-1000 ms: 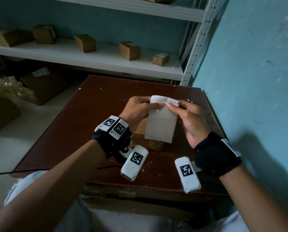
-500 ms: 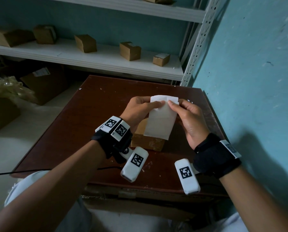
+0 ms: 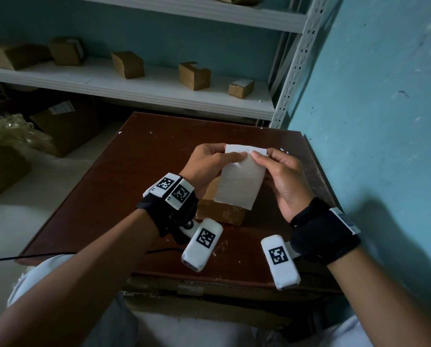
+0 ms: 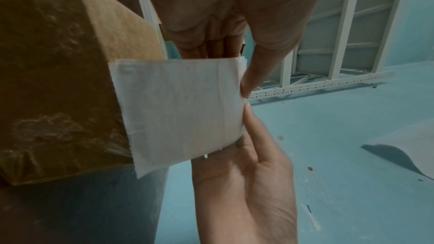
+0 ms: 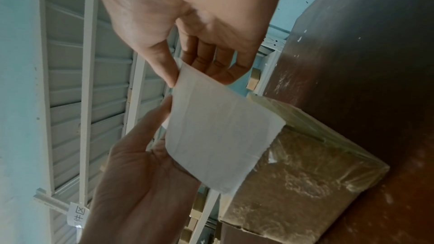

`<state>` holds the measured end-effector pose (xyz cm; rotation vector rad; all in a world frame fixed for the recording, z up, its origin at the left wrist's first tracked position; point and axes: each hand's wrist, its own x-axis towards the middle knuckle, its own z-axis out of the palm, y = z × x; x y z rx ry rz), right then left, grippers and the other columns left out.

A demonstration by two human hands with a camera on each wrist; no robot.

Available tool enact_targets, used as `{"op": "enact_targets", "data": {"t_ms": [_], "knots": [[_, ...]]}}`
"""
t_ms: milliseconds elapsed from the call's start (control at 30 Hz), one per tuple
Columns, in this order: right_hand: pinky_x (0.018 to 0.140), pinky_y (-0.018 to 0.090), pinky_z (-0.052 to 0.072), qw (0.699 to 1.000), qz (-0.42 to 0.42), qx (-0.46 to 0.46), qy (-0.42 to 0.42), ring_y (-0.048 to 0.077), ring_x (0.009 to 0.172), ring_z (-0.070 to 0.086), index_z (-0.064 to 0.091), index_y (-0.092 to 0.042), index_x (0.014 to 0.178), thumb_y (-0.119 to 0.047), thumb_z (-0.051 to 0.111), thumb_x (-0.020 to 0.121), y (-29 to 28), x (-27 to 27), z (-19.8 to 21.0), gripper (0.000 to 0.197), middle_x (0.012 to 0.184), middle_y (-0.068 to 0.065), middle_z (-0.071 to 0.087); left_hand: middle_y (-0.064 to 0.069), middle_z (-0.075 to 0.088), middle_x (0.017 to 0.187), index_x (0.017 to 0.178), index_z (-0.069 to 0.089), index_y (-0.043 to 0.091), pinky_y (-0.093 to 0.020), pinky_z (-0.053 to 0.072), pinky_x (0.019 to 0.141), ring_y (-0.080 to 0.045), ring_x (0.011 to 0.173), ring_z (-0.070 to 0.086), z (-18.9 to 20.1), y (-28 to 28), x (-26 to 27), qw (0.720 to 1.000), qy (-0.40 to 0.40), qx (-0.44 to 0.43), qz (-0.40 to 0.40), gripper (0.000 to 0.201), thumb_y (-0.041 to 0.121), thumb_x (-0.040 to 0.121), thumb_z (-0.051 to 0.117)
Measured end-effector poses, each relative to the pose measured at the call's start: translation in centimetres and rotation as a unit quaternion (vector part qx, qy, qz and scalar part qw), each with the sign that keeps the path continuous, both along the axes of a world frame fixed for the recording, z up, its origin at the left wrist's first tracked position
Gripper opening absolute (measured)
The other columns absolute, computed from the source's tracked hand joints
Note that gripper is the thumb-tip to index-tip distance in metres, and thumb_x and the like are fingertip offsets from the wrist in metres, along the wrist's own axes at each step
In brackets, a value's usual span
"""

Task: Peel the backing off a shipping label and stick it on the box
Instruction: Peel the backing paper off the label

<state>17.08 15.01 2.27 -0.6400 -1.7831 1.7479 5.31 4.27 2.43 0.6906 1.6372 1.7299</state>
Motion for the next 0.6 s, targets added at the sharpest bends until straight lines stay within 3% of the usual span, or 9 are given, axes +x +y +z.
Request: {"op": "enact_targets", "data": {"t_ms": [467, 600], "knots": [[0.081, 0.03, 0.051, 1.0, 0.007, -0.022, 0.006, 0.01, 0.083, 0.066, 0.073, -0.018, 0.093, -0.019, 0.065, 0.089, 0.11, 0.03, 0.09, 0.009, 0.087, -0.002, 0.075, -0.008, 0.072, 0.097, 0.11, 0.069, 0.001, -0.026, 0.055, 0.073, -0.016, 0.082, 0.068, 0.25, -0.29, 0.29, 1.0, -0.01, 0.012, -0.022, 0.026, 0.011, 0.086, 0.068], [0.076, 0.02, 0.052, 0.999, 0.014, 0.032, 0.004, 0.007, 0.084, 0.067, 0.072, -0.01, 0.102, -0.018, 0.064, 0.091, 0.61, 0.0, 0.13, 0.015, 0.097, 0.002, 0.074, -0.006, 0.07, 0.094, 0.099, 0.069, 0.005, -0.03, 0.053, 0.078, -0.017, 0.086, 0.067, 0.46, -0.26, 0.25, 1.0, 0.024, -0.01, -0.014, 0.018, 0.019, 0.086, 0.068]]}}
